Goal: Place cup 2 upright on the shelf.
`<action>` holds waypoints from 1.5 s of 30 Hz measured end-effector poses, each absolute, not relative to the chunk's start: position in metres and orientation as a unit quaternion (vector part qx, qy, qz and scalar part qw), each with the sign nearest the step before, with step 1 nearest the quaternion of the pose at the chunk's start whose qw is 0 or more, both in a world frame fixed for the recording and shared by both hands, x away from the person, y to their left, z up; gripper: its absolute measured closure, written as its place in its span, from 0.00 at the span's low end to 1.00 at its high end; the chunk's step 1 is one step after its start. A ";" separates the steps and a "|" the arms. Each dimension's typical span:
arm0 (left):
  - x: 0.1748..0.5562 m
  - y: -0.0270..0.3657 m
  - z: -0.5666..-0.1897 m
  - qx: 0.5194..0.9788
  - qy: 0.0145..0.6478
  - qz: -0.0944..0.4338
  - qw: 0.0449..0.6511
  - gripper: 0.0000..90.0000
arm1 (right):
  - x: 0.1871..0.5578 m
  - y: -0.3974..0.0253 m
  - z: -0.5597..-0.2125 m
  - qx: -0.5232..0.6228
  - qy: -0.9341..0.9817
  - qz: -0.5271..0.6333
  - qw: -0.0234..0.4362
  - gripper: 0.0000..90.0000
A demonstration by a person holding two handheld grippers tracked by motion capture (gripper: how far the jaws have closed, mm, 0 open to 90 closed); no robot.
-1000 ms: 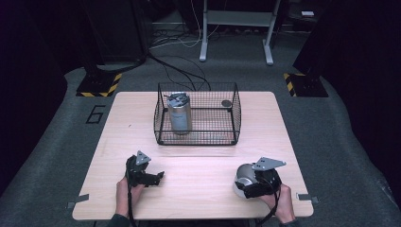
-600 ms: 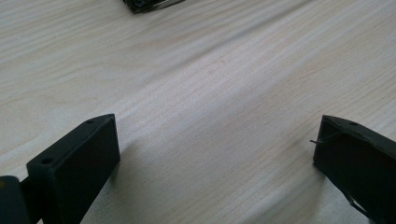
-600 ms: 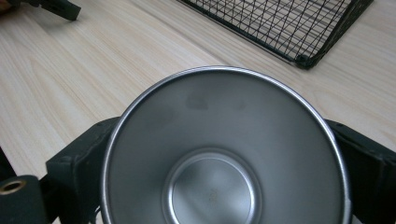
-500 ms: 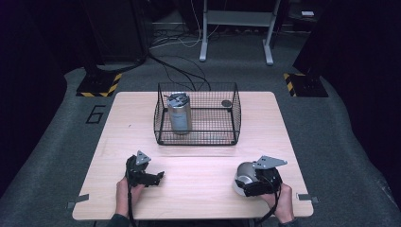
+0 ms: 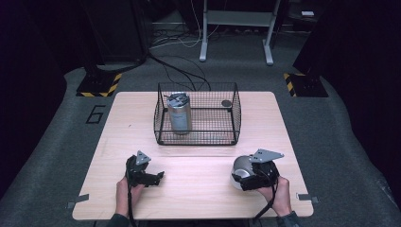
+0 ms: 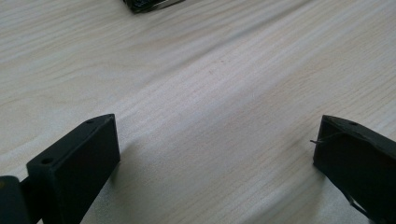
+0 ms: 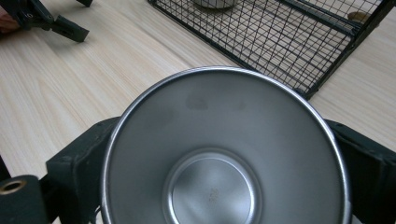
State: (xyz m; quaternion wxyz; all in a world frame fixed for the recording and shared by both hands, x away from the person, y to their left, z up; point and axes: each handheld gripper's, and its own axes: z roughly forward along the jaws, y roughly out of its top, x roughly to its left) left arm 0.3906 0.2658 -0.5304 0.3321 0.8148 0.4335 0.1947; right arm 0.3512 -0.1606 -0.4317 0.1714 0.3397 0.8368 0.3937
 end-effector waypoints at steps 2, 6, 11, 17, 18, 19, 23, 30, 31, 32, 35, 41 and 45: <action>0.391 0.266 -0.530 0.815 0.433 0.195 0.332 0.00 | 0.353 -0.159 -0.430 0.334 0.839 0.393 0.173 0.06; 0.391 0.266 -0.530 0.816 0.432 0.195 0.331 0.00 | 0.356 -0.155 -0.425 0.331 0.841 0.393 0.172 0.06; 0.391 0.266 -0.530 0.815 0.432 0.195 0.331 0.00 | 0.360 -0.151 -0.419 0.324 0.842 0.396 0.173 0.06; 0.391 0.266 -0.530 0.816 0.432 0.195 0.332 0.00 | 0.367 -0.145 -0.413 0.314 0.845 0.396 0.173 0.06; 0.391 0.266 -0.530 0.815 0.433 0.195 0.332 0.00 | 0.369 -0.145 -0.412 0.307 0.847 0.397 0.173 0.06; 0.391 0.266 -0.530 0.816 0.432 0.195 0.331 0.00 | 0.370 -0.143 -0.411 0.306 0.846 0.400 0.173 0.06; 0.391 0.266 -0.530 0.816 0.431 0.194 0.332 0.00 | 0.374 -0.137 -0.407 0.306 0.846 0.402 0.171 0.06; 0.391 0.266 -0.530 0.819 0.428 0.189 0.331 0.00 | 0.381 -0.129 -0.403 0.301 0.847 0.405 0.170 0.06; 0.391 0.266 -0.530 0.820 0.428 0.189 0.331 0.00 | 0.382 -0.128 -0.402 0.296 0.848 0.406 0.171 0.06; 0.391 0.266 -0.530 0.819 0.428 0.189 0.331 0.00 | 0.383 -0.127 -0.401 0.299 0.847 0.404 0.170 0.06; 0.391 0.266 -0.530 0.819 0.428 0.190 0.331 0.00 | 0.387 -0.124 -0.399 0.294 0.850 0.404 0.168 0.06; 0.391 0.266 -0.530 0.820 0.426 0.189 0.331 0.00 | 0.394 -0.121 -0.394 0.292 0.850 0.405 0.164 0.06; 0.391 0.266 -0.530 0.820 0.427 0.189 0.331 0.00 | 0.399 -0.117 -0.391 0.289 0.851 0.405 0.167 0.06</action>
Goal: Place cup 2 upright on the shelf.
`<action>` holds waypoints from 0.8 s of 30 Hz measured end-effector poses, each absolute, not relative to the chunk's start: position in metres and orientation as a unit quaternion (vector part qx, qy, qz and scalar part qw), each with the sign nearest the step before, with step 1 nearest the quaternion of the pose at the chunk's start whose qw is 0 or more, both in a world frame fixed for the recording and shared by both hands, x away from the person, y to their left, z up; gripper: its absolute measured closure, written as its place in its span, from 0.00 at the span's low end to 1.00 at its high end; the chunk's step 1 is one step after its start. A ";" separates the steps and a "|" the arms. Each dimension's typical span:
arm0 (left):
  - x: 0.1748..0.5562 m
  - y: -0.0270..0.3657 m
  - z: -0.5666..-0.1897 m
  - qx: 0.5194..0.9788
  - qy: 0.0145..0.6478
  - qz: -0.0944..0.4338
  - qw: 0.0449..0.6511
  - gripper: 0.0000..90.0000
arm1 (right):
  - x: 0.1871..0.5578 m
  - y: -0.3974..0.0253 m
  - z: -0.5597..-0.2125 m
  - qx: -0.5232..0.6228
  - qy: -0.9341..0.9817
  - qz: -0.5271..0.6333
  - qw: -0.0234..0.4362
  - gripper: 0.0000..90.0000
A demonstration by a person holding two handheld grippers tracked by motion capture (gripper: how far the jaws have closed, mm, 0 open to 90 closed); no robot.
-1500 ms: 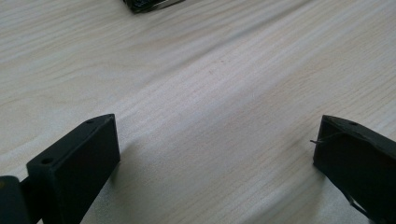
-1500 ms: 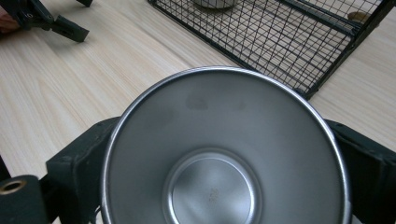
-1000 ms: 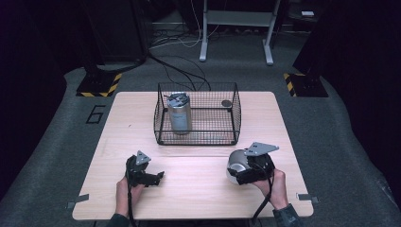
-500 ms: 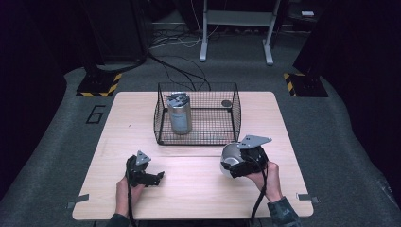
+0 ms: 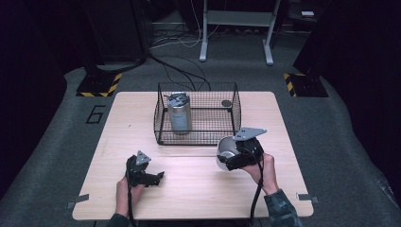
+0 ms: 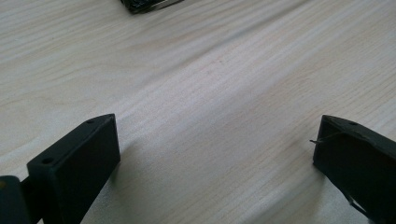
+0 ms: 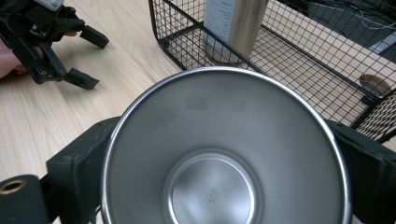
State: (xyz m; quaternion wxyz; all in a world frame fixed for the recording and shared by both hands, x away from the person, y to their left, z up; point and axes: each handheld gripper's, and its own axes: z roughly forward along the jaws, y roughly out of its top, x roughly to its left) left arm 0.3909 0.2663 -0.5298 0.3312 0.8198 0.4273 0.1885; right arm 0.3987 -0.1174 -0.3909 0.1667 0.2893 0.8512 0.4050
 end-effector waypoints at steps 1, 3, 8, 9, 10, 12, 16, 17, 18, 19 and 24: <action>0.391 0.266 -0.530 0.819 0.428 0.189 0.332 0.00 | 0.400 -0.116 -0.390 0.290 0.849 0.408 0.168 0.06; 0.391 0.266 -0.530 0.820 0.428 0.188 0.331 0.00 | 0.403 -0.114 -0.388 0.289 0.849 0.408 0.169 0.06; 0.391 0.267 -0.530 0.814 0.437 0.194 0.331 0.00 | 0.409 -0.111 -0.384 0.287 0.849 0.410 0.170 0.06; 0.392 0.267 -0.530 0.814 0.436 0.197 0.330 0.00 | 0.410 -0.111 -0.383 0.286 0.850 0.409 0.170 0.06; 0.392 0.267 -0.530 0.814 0.436 0.198 0.330 0.00 | 0.410 -0.110 -0.382 0.288 0.850 0.407 0.168 0.06; 0.392 0.267 -0.530 0.814 0.436 0.198 0.330 0.00 | 0.413 -0.108 -0.381 0.287 0.849 0.410 0.170 0.06; 0.392 0.267 -0.530 0.814 0.435 0.198 0.330 0.00 | 0.416 -0.106 -0.377 0.284 0.851 0.407 0.170 0.06; 0.392 0.267 -0.530 0.814 0.435 0.198 0.330 0.00 | 0.416 -0.105 -0.376 0.282 0.852 0.407 0.173 0.06; 0.392 0.267 -0.530 0.814 0.435 0.198 0.330 0.00 | 0.417 -0.104 -0.375 0.285 0.851 0.407 0.172 0.06; 0.392 0.267 -0.530 0.814 0.435 0.197 0.330 0.00 | 0.418 -0.104 -0.375 0.282 0.851 0.407 0.173 0.06; 0.392 0.268 -0.530 0.815 0.434 0.197 0.330 0.00 | 0.423 -0.101 -0.371 0.284 0.852 0.404 0.173 0.06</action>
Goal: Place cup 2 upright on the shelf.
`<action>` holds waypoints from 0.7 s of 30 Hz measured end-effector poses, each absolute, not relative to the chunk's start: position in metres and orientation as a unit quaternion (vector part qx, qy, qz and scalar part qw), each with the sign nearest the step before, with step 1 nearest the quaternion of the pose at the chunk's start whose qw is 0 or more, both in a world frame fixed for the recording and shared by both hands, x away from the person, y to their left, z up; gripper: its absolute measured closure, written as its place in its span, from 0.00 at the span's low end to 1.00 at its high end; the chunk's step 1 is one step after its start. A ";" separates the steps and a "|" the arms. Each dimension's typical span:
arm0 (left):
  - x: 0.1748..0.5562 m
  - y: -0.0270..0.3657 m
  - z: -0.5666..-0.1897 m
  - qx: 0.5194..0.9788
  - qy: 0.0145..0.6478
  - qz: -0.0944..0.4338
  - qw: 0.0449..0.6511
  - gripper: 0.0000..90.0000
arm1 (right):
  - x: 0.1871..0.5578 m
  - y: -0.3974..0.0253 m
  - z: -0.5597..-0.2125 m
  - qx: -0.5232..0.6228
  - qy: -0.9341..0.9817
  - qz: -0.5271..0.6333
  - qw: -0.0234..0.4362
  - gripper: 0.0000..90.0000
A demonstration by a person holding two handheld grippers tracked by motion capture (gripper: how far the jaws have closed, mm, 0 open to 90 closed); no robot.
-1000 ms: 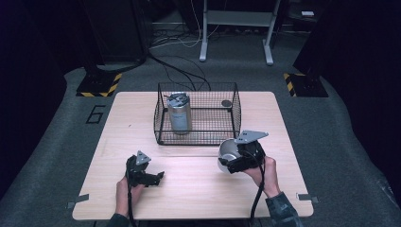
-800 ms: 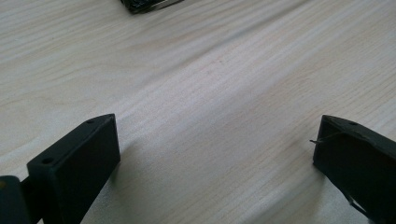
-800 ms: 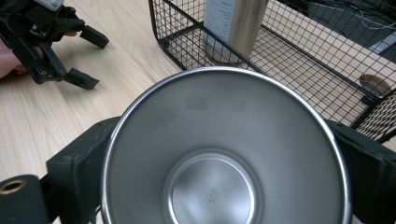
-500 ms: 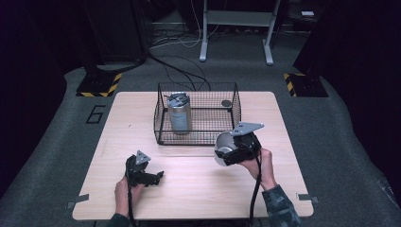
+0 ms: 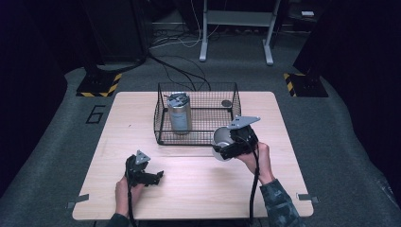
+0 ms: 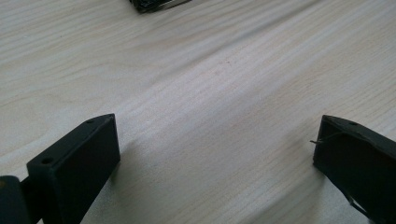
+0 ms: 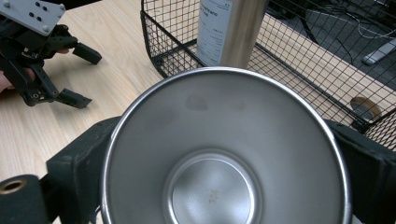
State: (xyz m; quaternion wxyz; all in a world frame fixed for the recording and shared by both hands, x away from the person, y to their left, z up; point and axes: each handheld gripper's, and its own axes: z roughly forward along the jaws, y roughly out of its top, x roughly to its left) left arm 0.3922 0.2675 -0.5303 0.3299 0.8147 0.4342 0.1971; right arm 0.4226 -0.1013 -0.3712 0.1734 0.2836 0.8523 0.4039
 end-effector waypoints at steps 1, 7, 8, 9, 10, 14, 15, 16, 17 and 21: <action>0.392 0.268 -0.530 0.815 0.434 0.197 0.330 0.00 | 0.424 -0.101 -0.371 0.278 0.853 0.405 0.175 0.06; 0.392 0.268 -0.530 0.815 0.434 0.196 0.330 0.00 | 0.431 -0.095 -0.362 0.276 0.854 0.404 0.177 0.06; 0.392 0.268 -0.530 0.815 0.434 0.197 0.330 0.00 | 0.432 -0.095 -0.361 0.275 0.854 0.405 0.178 0.06; 0.392 0.268 -0.530 0.815 0.434 0.197 0.330 0.00 | 0.433 -0.094 -0.359 0.274 0.853 0.405 0.179 0.06; 0.392 0.268 -0.530 0.815 0.434 0.197 0.330 0.00 | 0.434 -0.094 -0.358 0.272 0.854 0.407 0.179 0.06; 0.392 0.268 -0.530 0.815 0.434 0.197 0.330 0.00 | 0.439 -0.092 -0.354 0.272 0.856 0.403 0.177 0.06; 0.392 0.268 -0.530 0.815 0.434 0.197 0.330 0.00 | 0.440 -0.091 -0.353 0.269 0.856 0.404 0.180 0.06; 0.392 0.268 -0.530 0.816 0.433 0.194 0.329 0.00 | 0.442 -0.091 -0.352 0.268 0.857 0.402 0.180 0.06; 0.392 0.268 -0.530 0.815 0.434 0.197 0.330 0.00 | 0.443 -0.090 -0.351 0.270 0.855 0.404 0.180 0.06; 0.392 0.268 -0.530 0.815 0.434 0.197 0.330 0.00 | 0.447 -0.089 -0.348 0.265 0.856 0.406 0.182 0.06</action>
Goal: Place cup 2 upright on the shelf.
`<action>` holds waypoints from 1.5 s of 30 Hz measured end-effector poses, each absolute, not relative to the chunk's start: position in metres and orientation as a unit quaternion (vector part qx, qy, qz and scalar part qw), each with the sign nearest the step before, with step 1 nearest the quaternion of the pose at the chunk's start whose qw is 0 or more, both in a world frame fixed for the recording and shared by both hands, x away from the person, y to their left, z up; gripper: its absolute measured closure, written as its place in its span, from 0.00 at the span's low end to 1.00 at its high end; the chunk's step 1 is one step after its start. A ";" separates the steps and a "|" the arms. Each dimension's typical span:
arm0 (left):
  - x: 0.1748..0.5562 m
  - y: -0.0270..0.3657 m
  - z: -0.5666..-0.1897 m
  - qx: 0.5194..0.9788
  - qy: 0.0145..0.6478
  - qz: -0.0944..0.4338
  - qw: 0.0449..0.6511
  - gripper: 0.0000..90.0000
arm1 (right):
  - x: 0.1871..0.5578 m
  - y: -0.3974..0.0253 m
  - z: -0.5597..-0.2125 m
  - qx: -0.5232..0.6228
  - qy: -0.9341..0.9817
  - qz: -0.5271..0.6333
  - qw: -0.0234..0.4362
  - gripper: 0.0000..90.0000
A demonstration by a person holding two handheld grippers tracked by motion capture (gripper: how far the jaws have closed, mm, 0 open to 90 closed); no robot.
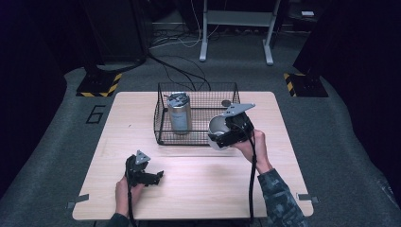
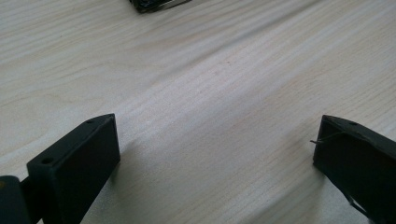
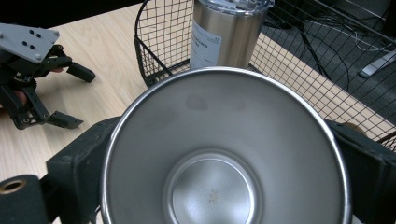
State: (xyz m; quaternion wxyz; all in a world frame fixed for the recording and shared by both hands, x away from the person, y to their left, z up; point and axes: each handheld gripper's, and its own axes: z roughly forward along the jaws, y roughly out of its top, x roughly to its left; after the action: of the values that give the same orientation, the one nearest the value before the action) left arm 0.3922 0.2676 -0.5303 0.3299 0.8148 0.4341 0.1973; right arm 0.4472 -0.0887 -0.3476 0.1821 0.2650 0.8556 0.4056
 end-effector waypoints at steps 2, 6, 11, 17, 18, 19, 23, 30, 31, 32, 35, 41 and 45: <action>0.392 0.267 -0.530 0.814 0.434 0.198 0.330 0.00 | 0.448 -0.087 -0.346 0.265 0.855 0.407 0.183 0.06; 0.392 0.267 -0.530 0.814 0.434 0.197 0.330 0.00 | 0.452 -0.084 -0.343 0.262 0.856 0.407 0.182 0.06; 0.392 0.267 -0.530 0.815 0.435 0.197 0.330 0.00 | 0.457 -0.081 -0.341 0.267 0.856 0.404 0.179 0.06; 0.392 0.268 -0.530 0.815 0.434 0.197 0.330 0.00 | 0.466 -0.078 -0.336 0.264 0.855 0.406 0.184 0.06; 0.392 0.267 -0.530 0.814 0.435 0.197 0.330 0.00 | 0.468 -0.078 -0.335 0.263 0.857 0.404 0.184 0.06; 0.392 0.268 -0.530 0.815 0.434 0.196 0.330 0.00 | 0.470 -0.077 -0.334 0.264 0.856 0.405 0.183 0.06; 0.392 0.267 -0.530 0.814 0.435 0.197 0.330 0.00 | 0.475 -0.075 -0.331 0.262 0.858 0.401 0.186 0.06; 0.392 0.267 -0.530 0.814 0.435 0.197 0.330 0.00 | 0.484 -0.071 -0.327 0.265 0.857 0.400 0.187 0.06; 0.392 0.267 -0.530 0.814 0.435 0.197 0.330 0.00 | 0.486 -0.070 -0.327 0.266 0.857 0.399 0.188 0.06; 0.392 0.267 -0.530 0.814 0.435 0.197 0.330 0.00 | 0.487 -0.070 -0.327 0.263 0.859 0.397 0.188 0.06; 0.392 0.268 -0.530 0.815 0.434 0.197 0.330 0.00 | 0.492 -0.067 -0.326 0.265 0.859 0.396 0.188 0.06; 0.392 0.267 -0.530 0.815 0.435 0.197 0.330 0.00 | 0.502 -0.065 -0.325 0.272 0.858 0.394 0.186 0.06; 0.392 0.267 -0.530 0.814 0.435 0.197 0.330 0.00 | 0.509 -0.063 -0.329 0.271 0.862 0.386 0.187 0.06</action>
State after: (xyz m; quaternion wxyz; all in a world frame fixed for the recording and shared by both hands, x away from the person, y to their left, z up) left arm 0.3921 0.2675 -0.5303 0.3301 0.8145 0.4346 0.1969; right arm 0.5091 -0.0629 -0.3289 0.1868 0.2710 0.8618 0.3860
